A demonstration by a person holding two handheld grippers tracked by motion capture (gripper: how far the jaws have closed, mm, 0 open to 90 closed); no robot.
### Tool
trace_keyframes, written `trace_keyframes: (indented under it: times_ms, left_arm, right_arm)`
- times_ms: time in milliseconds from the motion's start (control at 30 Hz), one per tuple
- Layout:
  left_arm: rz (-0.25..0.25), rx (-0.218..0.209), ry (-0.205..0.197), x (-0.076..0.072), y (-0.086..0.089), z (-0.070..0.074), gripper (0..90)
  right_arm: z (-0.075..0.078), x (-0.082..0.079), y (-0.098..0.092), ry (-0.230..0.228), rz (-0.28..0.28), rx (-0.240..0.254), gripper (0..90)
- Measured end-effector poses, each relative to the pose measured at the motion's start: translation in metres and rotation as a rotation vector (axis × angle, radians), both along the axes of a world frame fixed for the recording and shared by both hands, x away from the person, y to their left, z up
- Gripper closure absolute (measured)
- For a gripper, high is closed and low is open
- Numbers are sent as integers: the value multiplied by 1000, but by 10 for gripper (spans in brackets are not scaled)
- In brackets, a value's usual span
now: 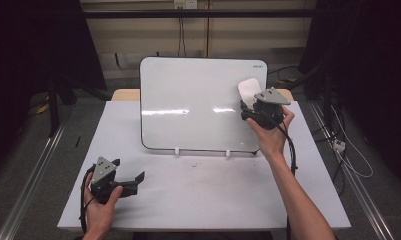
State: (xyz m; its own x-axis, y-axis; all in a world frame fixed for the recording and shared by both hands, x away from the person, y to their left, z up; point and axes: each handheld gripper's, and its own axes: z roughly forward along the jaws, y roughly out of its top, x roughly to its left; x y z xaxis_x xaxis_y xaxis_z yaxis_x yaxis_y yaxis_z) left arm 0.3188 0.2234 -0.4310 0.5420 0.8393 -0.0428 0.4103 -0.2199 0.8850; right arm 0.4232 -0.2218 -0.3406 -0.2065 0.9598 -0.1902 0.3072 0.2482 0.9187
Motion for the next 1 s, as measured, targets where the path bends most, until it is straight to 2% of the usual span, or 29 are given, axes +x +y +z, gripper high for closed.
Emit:
trace_keyframes:
  times_ms: [167, 267, 467, 667, 1000]
  left_arm:
    - [-3, 8, 0, 0, 0, -1, 39]
    - [-1, 3, 9, 1, 1, -2, 39]
    - [1, -2, 2, 1, 2, -1, 39]
    - [-3, 6, 6, 0, 2, -1, 39]
    - [-6, 7, 1, 1, 0, -1, 39]
  right_arm:
    - [-7, -9, -1, 7, 14, -16, 314]
    - [-14, -12, -1, 23, 17, 11, 314]
    - [-22, -25, 3, 25, 21, -41, 314]
    - [-31, -40, 2, 34, 37, -52, 314]
    - [-54, -51, 3, 76, 49, -99, 314]
